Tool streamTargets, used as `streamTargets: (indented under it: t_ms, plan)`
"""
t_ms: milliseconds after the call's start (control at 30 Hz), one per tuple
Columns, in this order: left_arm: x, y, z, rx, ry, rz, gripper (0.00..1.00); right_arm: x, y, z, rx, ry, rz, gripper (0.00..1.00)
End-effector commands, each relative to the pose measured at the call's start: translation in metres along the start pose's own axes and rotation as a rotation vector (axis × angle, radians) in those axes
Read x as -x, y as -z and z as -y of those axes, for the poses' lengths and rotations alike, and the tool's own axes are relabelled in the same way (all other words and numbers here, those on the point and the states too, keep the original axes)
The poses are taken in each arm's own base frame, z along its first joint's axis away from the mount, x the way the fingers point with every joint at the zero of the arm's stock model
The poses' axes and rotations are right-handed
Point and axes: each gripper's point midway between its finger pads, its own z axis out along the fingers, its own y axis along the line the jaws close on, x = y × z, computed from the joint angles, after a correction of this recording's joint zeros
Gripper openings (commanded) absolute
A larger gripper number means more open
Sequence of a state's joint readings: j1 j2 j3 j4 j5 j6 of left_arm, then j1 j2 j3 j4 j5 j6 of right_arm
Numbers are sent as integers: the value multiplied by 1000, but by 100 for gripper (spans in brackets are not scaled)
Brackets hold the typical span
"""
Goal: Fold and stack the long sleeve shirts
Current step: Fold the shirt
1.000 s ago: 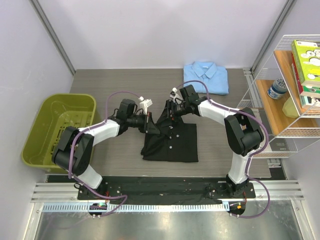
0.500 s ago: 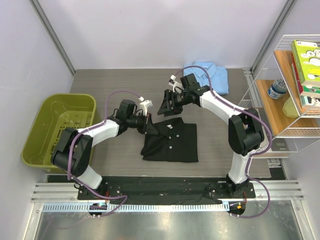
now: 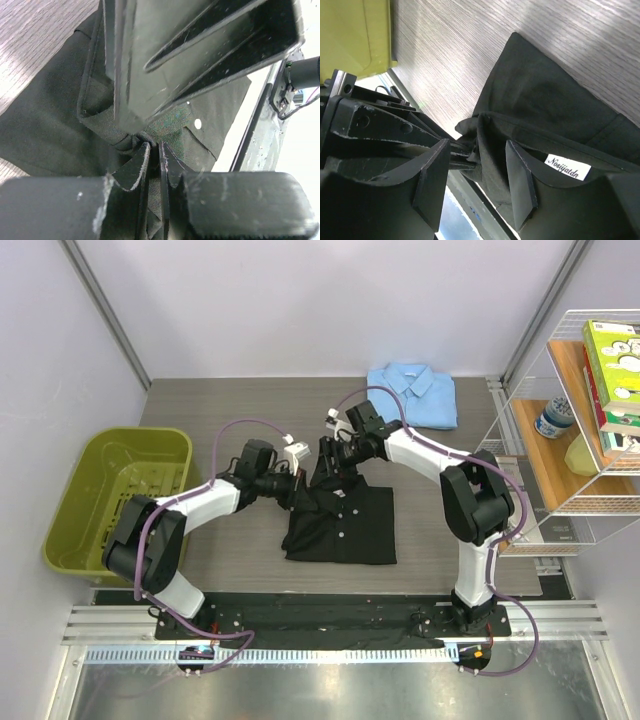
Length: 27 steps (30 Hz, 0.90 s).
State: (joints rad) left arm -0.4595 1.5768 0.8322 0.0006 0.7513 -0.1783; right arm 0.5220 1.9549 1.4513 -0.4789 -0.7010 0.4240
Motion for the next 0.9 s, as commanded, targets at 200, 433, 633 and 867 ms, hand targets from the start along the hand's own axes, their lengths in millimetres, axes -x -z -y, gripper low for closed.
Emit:
streamTargets:
  t_ms: [200,433,633,867]
  plan:
    - [12,5,10,-11,-81,16,15,-13,-4,-17,96,60,-57,48]
    - [15,9,16,-23,-84,20,31,-33,10,-21,128,121,-109,1]
    - [13,41,26,-30,-13,38,46,-47,37,-27,147,185,-104,1]
    - [-20,83,14,68,7,-21,43,-81,64,-34,174,288,-117,1]
